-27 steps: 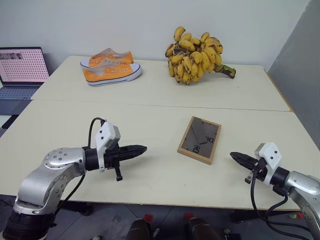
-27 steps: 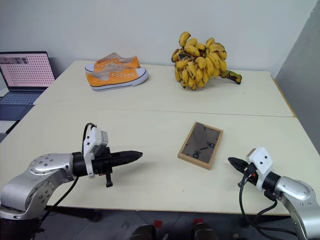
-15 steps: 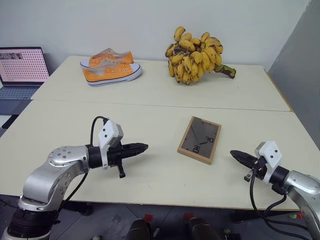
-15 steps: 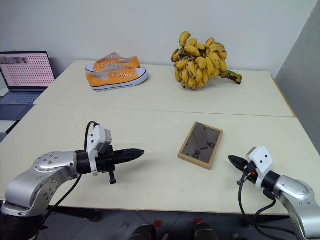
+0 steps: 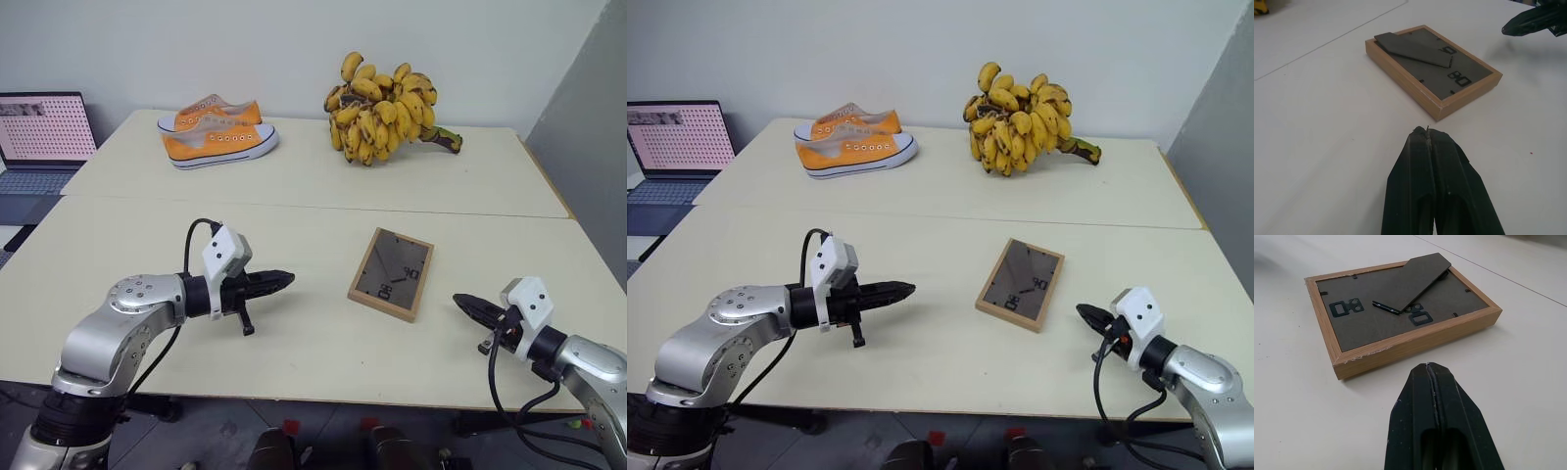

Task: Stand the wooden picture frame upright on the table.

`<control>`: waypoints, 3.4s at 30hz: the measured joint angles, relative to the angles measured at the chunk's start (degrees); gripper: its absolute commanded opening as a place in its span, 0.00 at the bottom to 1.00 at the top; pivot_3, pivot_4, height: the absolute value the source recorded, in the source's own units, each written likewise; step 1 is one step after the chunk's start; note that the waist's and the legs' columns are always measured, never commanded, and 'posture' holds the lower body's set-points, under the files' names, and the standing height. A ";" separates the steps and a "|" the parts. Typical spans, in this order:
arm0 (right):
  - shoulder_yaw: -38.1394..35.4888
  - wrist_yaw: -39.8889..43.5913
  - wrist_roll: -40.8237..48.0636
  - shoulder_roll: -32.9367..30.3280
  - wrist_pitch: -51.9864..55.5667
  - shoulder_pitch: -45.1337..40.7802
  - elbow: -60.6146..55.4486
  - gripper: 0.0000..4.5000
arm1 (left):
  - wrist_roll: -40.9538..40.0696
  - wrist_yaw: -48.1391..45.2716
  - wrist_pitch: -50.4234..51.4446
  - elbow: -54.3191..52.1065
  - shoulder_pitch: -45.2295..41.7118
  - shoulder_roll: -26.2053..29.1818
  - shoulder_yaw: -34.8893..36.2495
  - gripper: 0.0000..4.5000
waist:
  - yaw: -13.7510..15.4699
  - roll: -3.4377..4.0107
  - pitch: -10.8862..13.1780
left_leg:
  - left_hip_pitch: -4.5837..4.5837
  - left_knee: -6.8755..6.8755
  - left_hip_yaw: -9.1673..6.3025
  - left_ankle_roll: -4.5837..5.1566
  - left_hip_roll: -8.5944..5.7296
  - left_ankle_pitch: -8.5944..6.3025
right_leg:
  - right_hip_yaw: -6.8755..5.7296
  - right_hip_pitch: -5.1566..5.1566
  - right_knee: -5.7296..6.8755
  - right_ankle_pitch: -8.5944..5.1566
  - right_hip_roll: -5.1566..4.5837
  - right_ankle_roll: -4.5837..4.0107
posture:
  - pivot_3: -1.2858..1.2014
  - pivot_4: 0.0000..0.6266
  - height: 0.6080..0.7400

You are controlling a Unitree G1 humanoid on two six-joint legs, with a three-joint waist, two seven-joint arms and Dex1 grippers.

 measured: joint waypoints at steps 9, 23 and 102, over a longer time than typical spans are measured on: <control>0.09 -2.12 -1.86 1.25 -0.22 -0.09 0.12 0.00 | 2.12 0.06 -0.31 3.88 -3.60 -2.24 -2.43 0.01 | 0.04 0.01 -0.01 | 0.00 0.02 -0.01 0.01 0.00 0.01 | -0.01 0.00 0.03 0.06 0.01 -0.09 | 0.52 0.24 1.00; 8.36 -14.38 -15.75 9.39 -3.85 -17.09 18.88 0.00 | 17.43 5.89 -10.70 39.85 -23.96 -22.44 -13.59 0.01 | 0.88 0.00 -0.03 | -0.40 0.15 -0.03 0.08 -0.07 0.06 | -0.06 -0.28 0.08 0.16 0.00 -0.01 | 0.52 0.24 1.00; 14.34 -6.52 -22.19 6.36 -8.03 -16.75 19.81 0.00 | -2.98 15.68 52.70 37.32 -29.90 -28.19 10.24 0.76 | -0.45 0.06 0.00 | -0.44 0.81 -0.43 0.07 -0.12 0.06 | -0.26 -0.21 0.84 0.07 0.04 -0.04 | 0.52 0.24 1.00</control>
